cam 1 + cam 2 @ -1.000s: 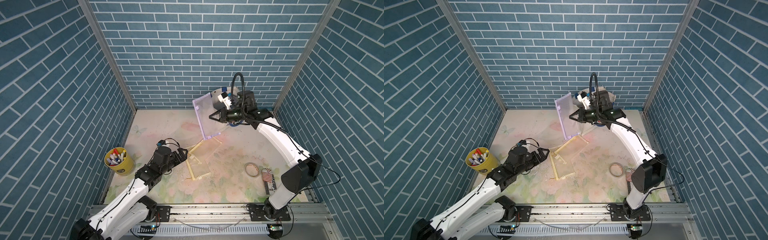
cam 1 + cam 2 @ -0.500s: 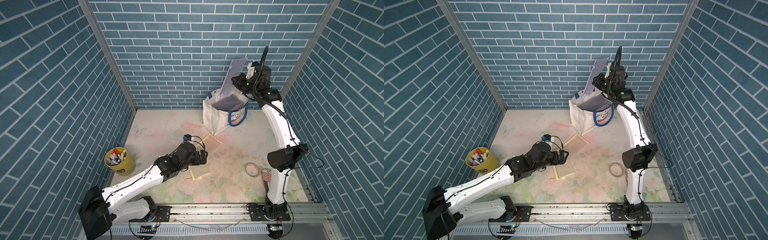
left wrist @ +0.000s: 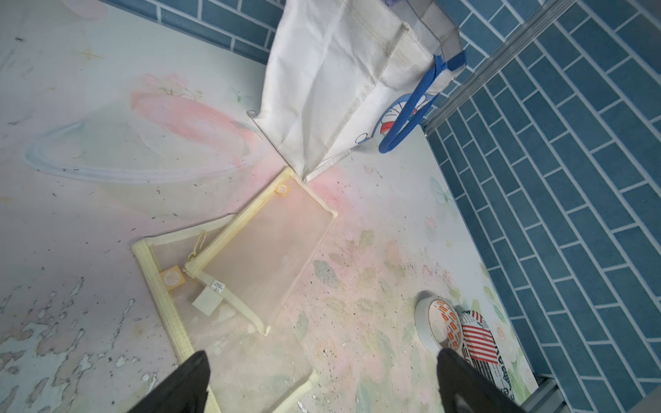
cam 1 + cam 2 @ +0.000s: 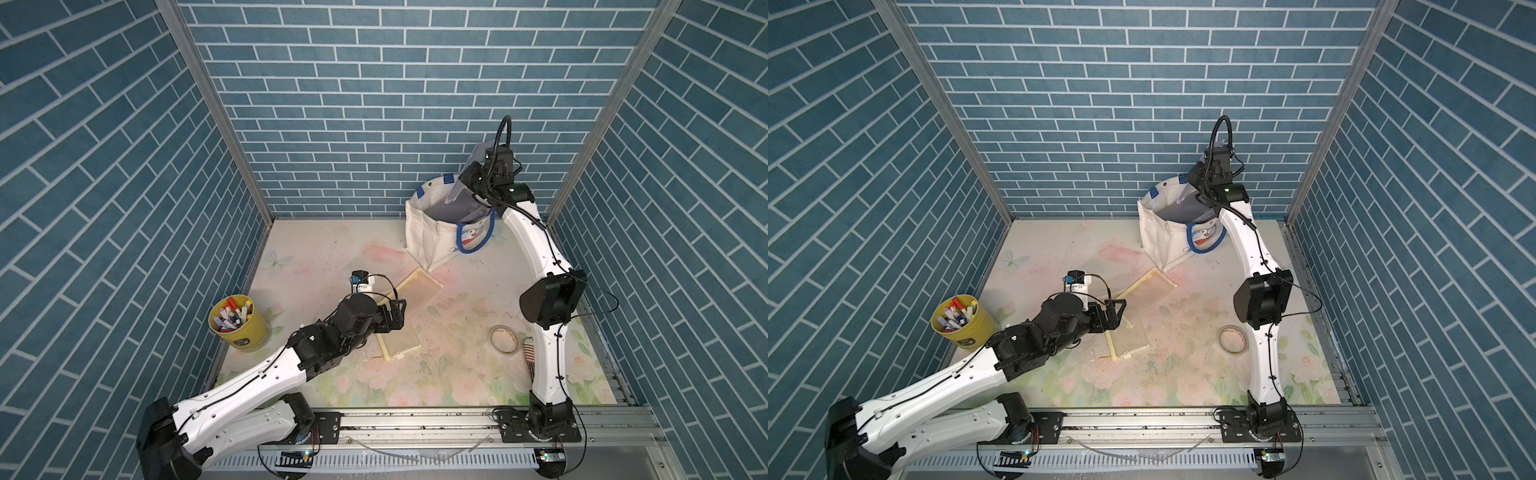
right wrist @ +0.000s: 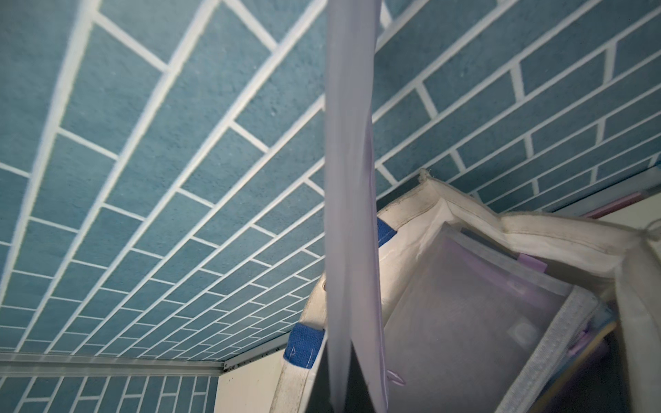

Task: Put the pencil pouch into the canvas bag
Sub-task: Place the pencil pouch in the canvas bag.

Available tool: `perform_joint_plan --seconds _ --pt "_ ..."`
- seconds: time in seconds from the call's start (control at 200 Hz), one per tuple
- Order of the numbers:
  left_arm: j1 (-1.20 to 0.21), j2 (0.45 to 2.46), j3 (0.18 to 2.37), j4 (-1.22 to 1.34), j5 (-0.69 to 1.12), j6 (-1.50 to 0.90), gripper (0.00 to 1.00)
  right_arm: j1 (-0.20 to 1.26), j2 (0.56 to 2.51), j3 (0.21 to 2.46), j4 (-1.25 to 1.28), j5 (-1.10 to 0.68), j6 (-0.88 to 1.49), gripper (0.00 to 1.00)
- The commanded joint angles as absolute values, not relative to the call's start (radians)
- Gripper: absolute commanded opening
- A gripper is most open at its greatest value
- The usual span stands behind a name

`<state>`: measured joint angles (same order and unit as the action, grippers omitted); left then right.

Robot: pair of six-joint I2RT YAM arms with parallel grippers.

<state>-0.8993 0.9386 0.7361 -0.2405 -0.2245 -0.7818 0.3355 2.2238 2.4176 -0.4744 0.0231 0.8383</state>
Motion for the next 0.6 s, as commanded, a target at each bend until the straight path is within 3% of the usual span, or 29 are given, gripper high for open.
perform_joint_plan --seconds 0.0,0.255,0.465,0.595 --pt "-0.905 0.911 0.711 -0.263 -0.283 -0.787 0.99 0.371 2.214 2.324 -0.404 0.061 0.900 0.00" --pt "-0.905 0.892 0.702 -0.279 -0.319 -0.796 0.99 0.417 2.113 2.084 -0.300 0.083 0.991 0.00" --pt "-0.905 0.882 0.675 -0.251 -0.348 -0.810 0.99 0.417 2.079 2.045 -0.325 0.083 0.993 0.00" --pt "-0.904 0.905 0.680 -0.220 -0.358 -0.816 0.99 0.417 2.061 2.053 -0.373 0.072 0.970 0.14"
